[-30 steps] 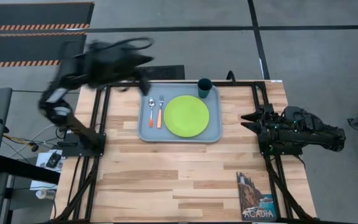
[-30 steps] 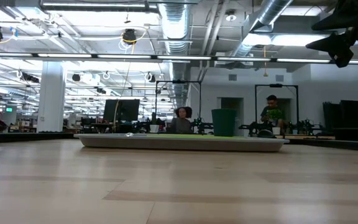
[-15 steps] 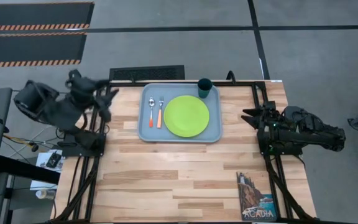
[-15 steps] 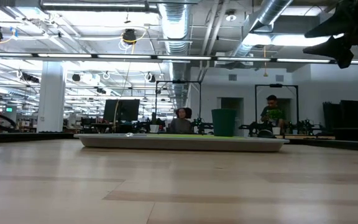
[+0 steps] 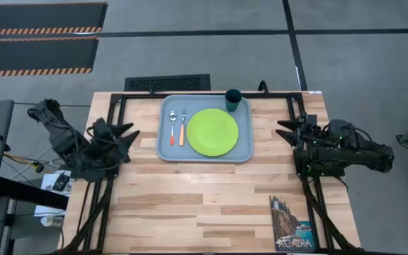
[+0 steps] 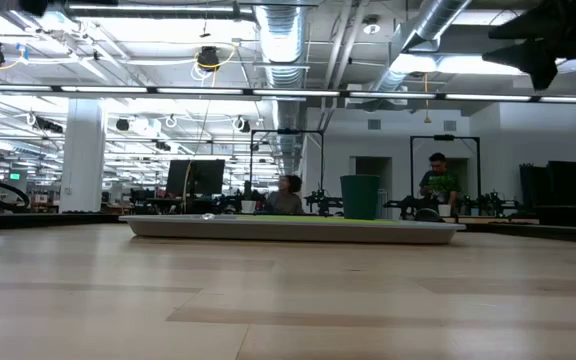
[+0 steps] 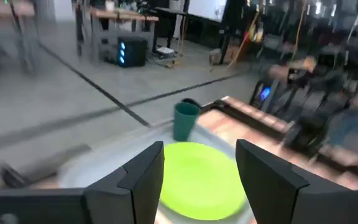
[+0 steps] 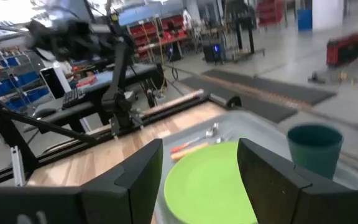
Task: Pick and place plate/cup/fork/spoon on tray
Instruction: Return to Home Position
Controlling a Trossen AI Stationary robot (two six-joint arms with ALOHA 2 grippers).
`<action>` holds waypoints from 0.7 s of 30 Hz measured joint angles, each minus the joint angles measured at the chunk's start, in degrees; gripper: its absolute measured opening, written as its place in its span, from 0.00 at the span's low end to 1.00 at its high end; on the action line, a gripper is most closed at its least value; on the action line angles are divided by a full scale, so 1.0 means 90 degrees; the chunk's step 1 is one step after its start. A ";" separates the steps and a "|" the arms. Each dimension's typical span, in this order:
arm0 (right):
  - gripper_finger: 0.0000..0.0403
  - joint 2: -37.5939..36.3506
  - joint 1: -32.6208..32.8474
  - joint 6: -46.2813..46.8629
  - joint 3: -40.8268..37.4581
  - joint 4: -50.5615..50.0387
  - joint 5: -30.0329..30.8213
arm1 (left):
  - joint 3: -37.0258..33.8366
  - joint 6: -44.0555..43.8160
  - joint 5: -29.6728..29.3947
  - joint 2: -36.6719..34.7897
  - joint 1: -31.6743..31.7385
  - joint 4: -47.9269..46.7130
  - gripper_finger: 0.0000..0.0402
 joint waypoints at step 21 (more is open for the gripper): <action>0.58 0.0019 -0.0002 -0.1318 -0.0564 0.1594 -0.0205 | -0.1720 -0.1566 0.2002 -0.0104 -0.0055 0.1934 0.47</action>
